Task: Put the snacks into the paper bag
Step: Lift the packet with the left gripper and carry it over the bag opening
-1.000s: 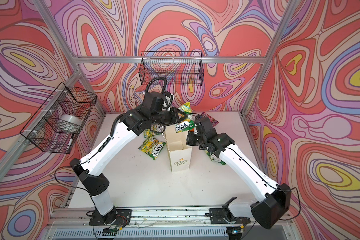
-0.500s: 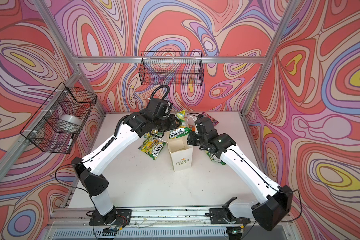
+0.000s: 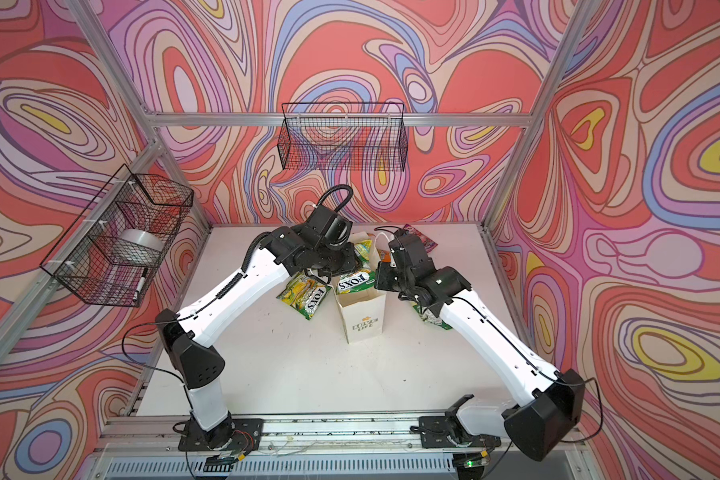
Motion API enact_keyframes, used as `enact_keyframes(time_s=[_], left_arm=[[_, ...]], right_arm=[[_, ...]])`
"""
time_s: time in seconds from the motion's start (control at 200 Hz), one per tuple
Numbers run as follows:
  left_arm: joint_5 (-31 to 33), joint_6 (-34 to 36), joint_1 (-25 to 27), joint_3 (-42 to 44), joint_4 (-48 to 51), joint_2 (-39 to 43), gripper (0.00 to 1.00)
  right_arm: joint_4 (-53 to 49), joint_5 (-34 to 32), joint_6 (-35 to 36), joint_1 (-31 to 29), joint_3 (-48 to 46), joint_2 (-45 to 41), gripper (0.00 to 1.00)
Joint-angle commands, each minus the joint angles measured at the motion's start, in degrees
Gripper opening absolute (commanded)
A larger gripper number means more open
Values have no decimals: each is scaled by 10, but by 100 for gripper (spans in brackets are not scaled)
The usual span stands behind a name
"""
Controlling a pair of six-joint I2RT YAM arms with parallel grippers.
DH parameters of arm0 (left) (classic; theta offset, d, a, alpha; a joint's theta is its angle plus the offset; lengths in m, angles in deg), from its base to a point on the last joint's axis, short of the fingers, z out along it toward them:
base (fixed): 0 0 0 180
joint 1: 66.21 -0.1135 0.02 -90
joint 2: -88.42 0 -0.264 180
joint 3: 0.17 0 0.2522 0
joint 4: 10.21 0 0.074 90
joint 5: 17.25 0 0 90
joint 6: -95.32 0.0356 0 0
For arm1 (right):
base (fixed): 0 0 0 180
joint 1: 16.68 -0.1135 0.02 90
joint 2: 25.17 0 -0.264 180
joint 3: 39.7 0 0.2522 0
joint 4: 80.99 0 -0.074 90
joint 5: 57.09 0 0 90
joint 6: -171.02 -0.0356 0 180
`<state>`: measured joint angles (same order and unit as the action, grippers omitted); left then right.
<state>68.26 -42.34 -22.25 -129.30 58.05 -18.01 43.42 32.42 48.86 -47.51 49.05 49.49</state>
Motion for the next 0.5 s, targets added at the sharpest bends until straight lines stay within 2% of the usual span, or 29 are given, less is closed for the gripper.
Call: enact_keyframes(time_s=[0.0, 0.135, 0.416, 0.496], left_arm=[[24, -9, 5, -15, 29, -9, 24], [27, -15, 6, -18, 32, -17, 27], [3, -15, 6, -46, 14, -17, 58], [-4, -13, 6, -62, 16, -18, 63]], right_arm=[[10, -19, -5, -3, 2, 1, 0], [8, -21, -7, -3, 1, 0, 0], [8, -28, -8, -3, -4, -5, 0], [7, -30, -8, -3, -3, -6, 0]])
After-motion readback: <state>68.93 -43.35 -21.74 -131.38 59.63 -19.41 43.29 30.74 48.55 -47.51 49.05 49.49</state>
